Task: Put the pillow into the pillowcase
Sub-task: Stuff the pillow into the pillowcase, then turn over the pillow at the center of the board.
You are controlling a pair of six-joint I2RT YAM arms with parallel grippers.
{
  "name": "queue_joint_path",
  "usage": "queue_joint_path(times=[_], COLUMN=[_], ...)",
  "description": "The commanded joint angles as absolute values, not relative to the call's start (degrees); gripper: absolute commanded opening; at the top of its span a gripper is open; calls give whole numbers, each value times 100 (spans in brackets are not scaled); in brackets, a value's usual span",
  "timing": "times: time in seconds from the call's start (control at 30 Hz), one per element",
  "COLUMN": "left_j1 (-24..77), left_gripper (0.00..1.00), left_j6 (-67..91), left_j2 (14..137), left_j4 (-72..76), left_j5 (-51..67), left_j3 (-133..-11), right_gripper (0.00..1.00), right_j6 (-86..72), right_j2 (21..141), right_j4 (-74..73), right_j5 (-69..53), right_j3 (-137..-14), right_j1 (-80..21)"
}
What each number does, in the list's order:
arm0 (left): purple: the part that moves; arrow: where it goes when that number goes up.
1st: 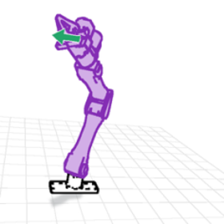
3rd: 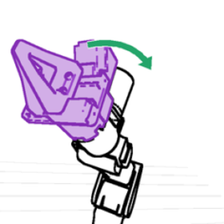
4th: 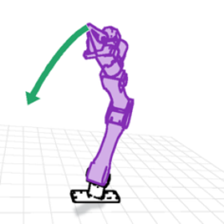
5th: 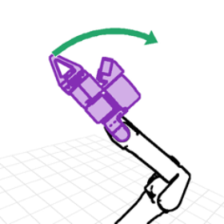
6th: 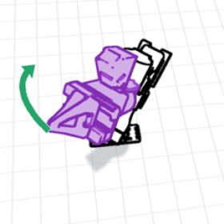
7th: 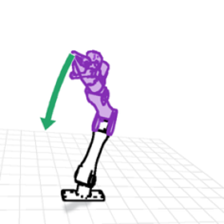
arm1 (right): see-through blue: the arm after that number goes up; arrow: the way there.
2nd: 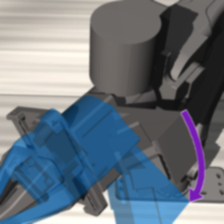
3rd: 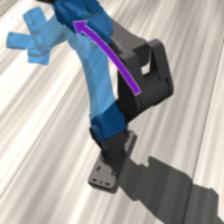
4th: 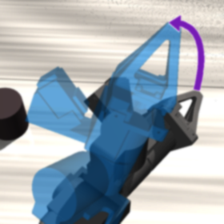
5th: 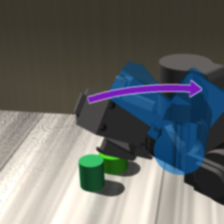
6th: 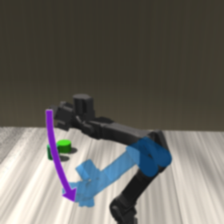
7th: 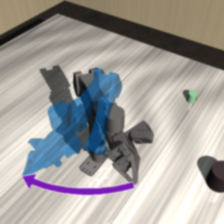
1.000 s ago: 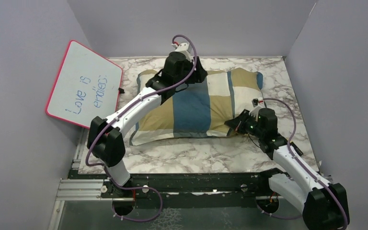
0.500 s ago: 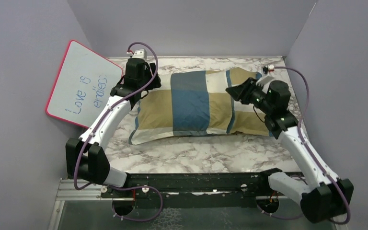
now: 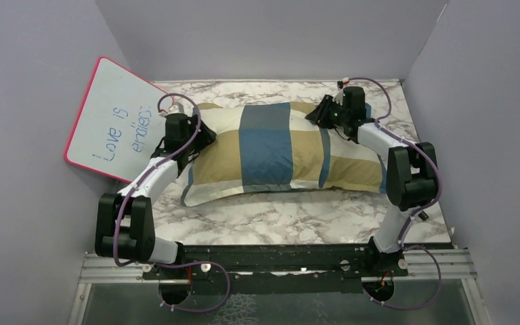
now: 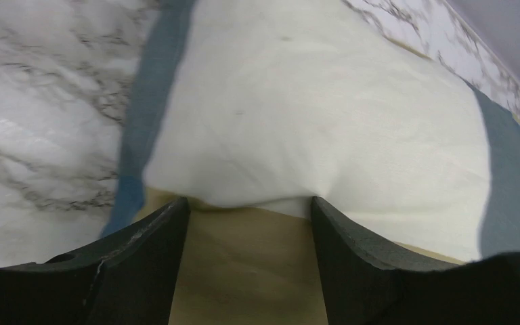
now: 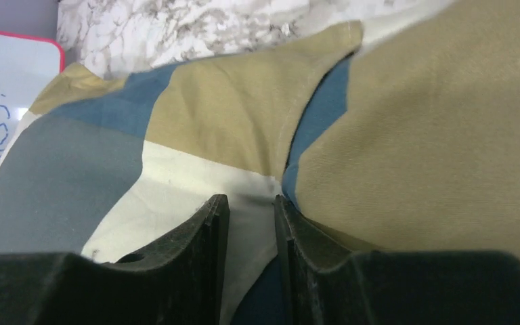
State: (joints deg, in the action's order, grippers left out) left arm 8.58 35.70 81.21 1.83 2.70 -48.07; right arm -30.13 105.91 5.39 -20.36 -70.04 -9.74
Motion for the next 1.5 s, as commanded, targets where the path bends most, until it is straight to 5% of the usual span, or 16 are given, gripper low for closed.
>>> queue_joint_path(times=[0.0,0.13,0.27,0.4,0.8,1.03,1.47], left_j1=[290,278,281,281,281,281,281], left_gripper=[70,76,82,98,89,95,88], left_j6=[4252,4084,4070,3800,4867,5243,6128], left_j2=[7762,7446,7219,6655,5148,4832,4371], left_j4=[-827,-1619,-2207,-2372,-3483,-3308,-2773], left_j5=[-248,-893,-724,-97,-88,199,422], left_j3=[-4815,-5720,-5763,-5165,-4127,-3330,-2652], right_gripper=[38,44,60,67,66,70,73], right_j6=[-2425,-2505,-3223,-4351,-6023,-6378,-6490], right_j2=[10238,9378,8275,7166,5040,4368,3459], right_j4=[-298,-1542,-2019,-2788,-3807,-3441,-1295], right_j5=[-1068,-845,-973,-671,1043,1394,2046], right_j3=[-7632,-8052,-7184,-6162,-4408,-3379,-1662], right_j1=[-850,-898,-972,-993,-990,-993,-993])
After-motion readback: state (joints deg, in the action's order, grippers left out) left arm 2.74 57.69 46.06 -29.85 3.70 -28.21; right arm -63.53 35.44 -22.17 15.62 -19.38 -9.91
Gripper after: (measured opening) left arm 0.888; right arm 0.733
